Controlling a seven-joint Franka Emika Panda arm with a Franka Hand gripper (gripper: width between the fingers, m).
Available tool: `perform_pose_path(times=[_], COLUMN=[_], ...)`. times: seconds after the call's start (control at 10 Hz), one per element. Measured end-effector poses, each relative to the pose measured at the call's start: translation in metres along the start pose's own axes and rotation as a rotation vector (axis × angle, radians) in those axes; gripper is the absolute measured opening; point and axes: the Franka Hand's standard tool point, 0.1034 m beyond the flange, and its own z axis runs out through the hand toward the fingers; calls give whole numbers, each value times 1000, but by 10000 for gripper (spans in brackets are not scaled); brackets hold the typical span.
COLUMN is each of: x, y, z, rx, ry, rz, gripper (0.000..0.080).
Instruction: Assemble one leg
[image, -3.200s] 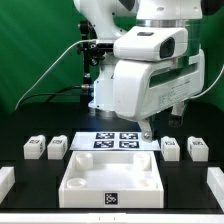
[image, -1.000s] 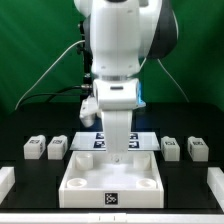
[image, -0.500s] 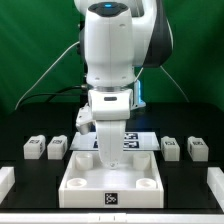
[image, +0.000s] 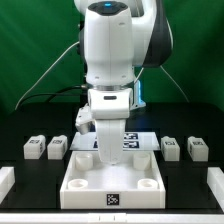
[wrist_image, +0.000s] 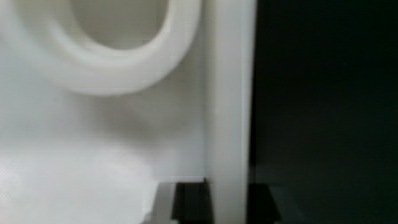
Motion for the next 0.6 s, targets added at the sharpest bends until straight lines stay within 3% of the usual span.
perform_pose_path(times=[0.6], x=[0], y=[1], z=[0], rx=[-3], ry=[0], rz=[0], gripper=[61])
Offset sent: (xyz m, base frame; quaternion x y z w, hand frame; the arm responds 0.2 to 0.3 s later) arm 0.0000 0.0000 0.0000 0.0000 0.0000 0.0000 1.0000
